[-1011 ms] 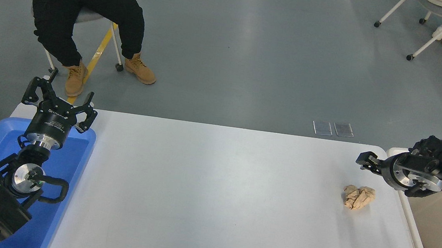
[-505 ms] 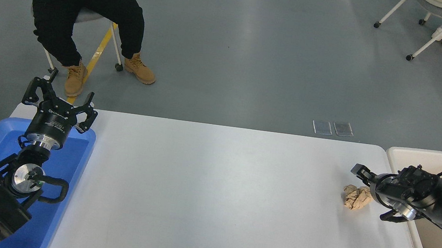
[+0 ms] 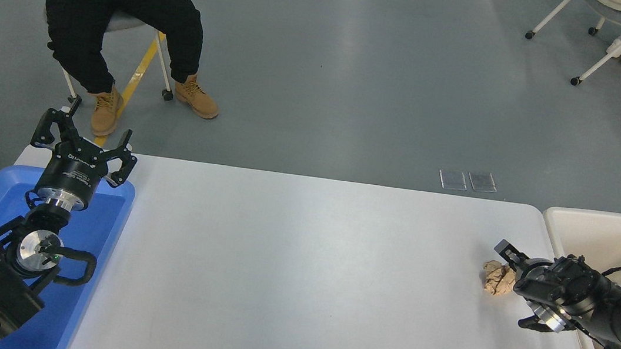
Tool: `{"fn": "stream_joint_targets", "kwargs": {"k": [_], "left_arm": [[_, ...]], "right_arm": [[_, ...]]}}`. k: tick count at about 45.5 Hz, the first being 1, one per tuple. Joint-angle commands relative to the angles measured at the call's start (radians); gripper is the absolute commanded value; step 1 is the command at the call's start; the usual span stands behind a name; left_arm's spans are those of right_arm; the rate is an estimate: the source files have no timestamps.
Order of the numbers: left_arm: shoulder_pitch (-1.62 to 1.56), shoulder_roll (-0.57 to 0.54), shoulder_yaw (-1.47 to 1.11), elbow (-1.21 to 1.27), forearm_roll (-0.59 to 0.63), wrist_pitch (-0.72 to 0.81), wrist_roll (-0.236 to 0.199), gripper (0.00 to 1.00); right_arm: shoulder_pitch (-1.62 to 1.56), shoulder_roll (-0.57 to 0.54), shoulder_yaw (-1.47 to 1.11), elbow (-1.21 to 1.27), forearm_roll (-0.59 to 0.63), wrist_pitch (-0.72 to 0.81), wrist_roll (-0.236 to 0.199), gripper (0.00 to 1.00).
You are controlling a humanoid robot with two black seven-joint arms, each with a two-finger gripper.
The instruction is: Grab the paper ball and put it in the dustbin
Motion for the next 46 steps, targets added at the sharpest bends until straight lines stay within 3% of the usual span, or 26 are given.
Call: {"fn": "stream_joint_targets", "kwargs": {"k": [1,12,15,18,27,32,38,46], "left_arm": [[0.0,0.0,0.0,0.0,0.0,0.0,0.0,0.99],[0.0,0.0,0.0,0.0,0.0,0.0,0.0,0.99],[0.0,0.0,0.0,0.0,0.0,0.0,0.0,0.99],[0.0,0.0,0.0,0.0,0.0,0.0,0.0,0.99],[0.0,0.0,0.0,0.0,0.0,0.0,0.0,0.99],[0.0,0.0,0.0,0.0,0.0,0.0,0.0,0.99],[0.0,0.0,0.0,0.0,0.0,-0.001,0.0,0.99],[0.0,0.0,0.0,0.0,0.0,-0.001,0.0,0.99]], "right_arm": [[-0.012,0.016,0.003,-0.001,0.0,-0.017,0.001,0.98],[-0.018,0.029,0.003,-0.002,0.0,-0.019,0.001,0.96],[-0.021,0.033,0.003,-0.001,-0.008,-0.025,0.001,0.82],[-0.029,0.035,0.001,-0.001,-0.017,-0.031,0.003,0.75],[-0.041,0.038,-0.002,-0.001,-0.019,-0.031,0.006,0.3],[-0.046,0.041,-0.002,0.003,-0.019,-0.031,0.006,0.12],[-0.021,0.038,-0.005,0.025,-0.019,-0.03,0.007,0.03],[0.066,-0.027,-0.014,0.11,-0.1,-0.02,0.009,0.03]]}}
